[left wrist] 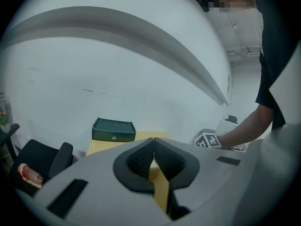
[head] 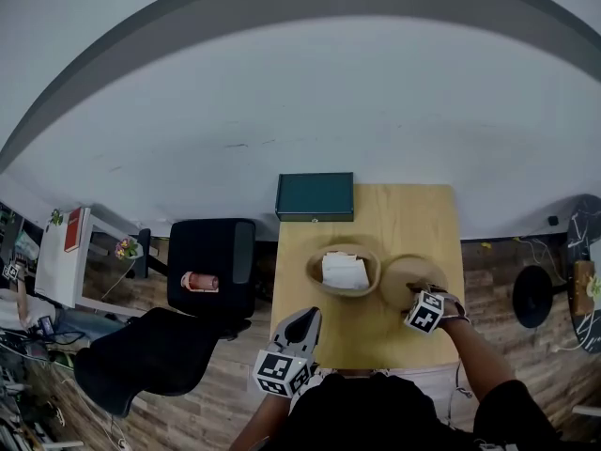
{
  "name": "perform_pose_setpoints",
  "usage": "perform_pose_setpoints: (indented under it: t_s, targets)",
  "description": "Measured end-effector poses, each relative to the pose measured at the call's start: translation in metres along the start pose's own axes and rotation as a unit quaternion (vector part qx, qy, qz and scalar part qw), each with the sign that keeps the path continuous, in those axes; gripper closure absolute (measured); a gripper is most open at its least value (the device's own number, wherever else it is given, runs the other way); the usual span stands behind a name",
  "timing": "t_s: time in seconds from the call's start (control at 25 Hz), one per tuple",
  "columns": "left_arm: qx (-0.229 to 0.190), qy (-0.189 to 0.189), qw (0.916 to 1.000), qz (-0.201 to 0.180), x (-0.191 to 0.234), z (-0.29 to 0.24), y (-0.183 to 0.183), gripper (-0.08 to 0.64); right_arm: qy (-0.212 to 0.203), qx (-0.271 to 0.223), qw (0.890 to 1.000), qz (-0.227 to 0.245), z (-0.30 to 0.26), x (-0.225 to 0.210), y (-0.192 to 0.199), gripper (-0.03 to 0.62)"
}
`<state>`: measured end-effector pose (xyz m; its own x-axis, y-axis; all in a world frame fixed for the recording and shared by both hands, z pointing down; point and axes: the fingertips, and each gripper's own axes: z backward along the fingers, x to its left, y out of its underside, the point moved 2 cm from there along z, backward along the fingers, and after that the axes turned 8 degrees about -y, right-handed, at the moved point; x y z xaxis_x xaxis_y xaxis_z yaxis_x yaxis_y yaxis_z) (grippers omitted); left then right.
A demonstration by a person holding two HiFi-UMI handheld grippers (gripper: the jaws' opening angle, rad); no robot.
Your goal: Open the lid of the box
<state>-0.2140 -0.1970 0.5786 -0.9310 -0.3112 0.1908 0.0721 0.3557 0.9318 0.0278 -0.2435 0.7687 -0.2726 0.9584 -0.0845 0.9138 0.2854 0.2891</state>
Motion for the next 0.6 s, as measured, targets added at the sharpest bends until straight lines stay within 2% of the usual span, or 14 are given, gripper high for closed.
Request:
perform_pose_setpoints:
  t_s: [0.28, 0.4, 0.48, 0.6]
  targets:
    - [-0.006, 0.008, 0.9998, 0.015, -0.012, -0.013, -0.005, 0.54, -0.002, -0.013, 1.0, -0.003, -0.006, -0.005, 0.001, 0.271]
    - [-0.009, 0.016, 0.9998, 0.009, -0.017, -0.014, -0.007, 0.54, 0.006, -0.022, 1.0, 0.0, -0.001, -0.004, -0.001, 0.242]
    - [-0.009, 0.018, 0.9998, 0.006, -0.018, -0.014, -0.007, 0.54, 0.015, -0.04, 0.999, 0.001, 0.012, -0.003, -0.01, 0.213]
    - [-0.008, 0.019, 0.9998, 0.006, -0.017, -0.013, -0.008, 0.54, 0.047, -0.084, 0.995, 0.002, 0.043, -0.003, -0.033, 0.231]
